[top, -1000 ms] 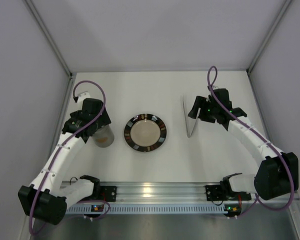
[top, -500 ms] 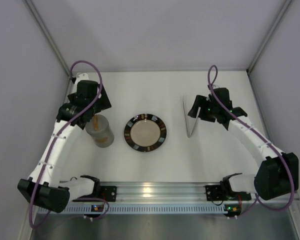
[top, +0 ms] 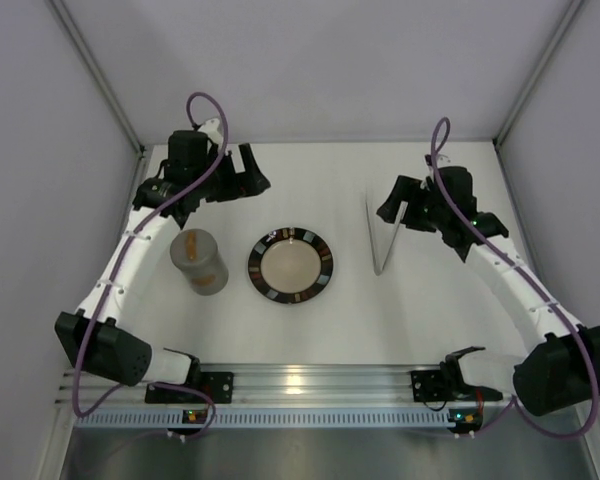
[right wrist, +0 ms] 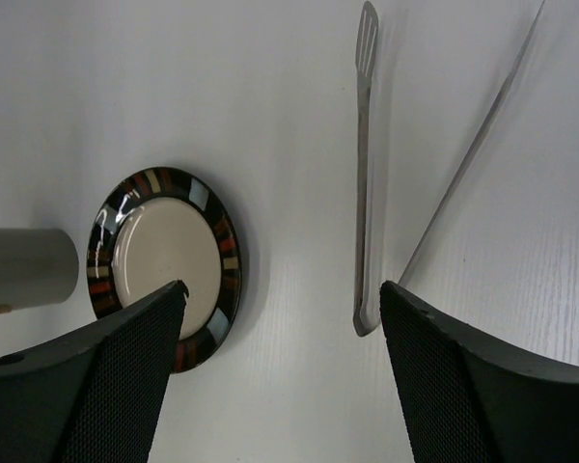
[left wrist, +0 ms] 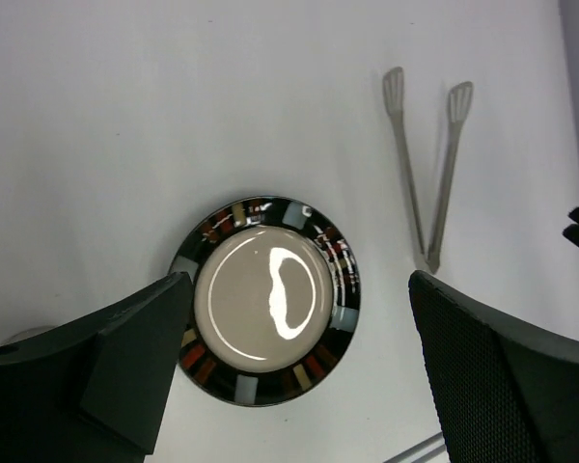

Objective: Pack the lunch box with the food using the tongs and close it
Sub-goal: Reset both arms

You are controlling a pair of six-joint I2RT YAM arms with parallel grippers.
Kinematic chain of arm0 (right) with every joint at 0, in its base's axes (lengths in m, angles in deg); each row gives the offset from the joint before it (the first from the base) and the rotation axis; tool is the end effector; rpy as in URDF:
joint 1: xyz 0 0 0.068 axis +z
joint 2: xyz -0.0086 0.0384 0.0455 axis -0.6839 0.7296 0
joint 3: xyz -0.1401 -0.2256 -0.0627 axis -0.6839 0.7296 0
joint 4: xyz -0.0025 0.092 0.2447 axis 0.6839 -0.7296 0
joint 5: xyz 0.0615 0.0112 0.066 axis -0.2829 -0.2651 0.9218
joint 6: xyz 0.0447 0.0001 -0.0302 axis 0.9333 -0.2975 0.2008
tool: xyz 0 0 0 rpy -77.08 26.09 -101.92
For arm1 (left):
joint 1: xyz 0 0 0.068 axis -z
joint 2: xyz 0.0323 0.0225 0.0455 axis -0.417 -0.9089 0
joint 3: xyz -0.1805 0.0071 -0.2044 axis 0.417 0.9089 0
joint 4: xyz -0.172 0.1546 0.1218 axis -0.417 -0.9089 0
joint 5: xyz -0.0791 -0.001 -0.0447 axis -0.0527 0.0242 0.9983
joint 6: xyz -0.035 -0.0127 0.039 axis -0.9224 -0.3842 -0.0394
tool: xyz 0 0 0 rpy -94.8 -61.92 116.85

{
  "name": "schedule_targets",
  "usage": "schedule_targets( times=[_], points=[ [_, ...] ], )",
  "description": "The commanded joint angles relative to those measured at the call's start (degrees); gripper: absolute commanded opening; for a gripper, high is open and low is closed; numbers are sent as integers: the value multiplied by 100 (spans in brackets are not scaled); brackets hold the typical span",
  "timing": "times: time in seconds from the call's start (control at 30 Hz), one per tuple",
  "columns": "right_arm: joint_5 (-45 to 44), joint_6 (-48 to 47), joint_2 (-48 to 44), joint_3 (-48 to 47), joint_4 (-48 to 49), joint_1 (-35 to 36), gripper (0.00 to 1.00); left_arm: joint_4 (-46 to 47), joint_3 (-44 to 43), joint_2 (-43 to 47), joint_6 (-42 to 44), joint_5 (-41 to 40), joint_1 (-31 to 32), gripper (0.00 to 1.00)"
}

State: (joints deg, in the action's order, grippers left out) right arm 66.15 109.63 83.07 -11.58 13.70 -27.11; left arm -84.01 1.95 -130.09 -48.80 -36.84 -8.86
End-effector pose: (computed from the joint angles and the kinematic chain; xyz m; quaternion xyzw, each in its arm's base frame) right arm 0.2561 0.0784 0.3176 0.0513 0.8841 0.2202 0.4089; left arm 0.2881 -0.0881 0.3964 -0.0136 0.8750 -0.2342 0.4234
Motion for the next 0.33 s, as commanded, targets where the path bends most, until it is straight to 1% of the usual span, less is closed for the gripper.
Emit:
schedule_targets(
  times=[0.0,0.13,0.27,0.3],
  points=[
    [64,-121,-202,-382,330,93,80,684,-112,-142,-127,1142,12,99],
    [56,-130,-395,-268,471,93,87,790,-59,-212,-128,1283,64,99],
    [29,-174,-509,-207,550,93,90,816,-68,-291,-93,1424,108,99],
    [-23,-174,-527,-198,576,93,94,816,-94,-326,-93,1424,108,99]
  ],
)
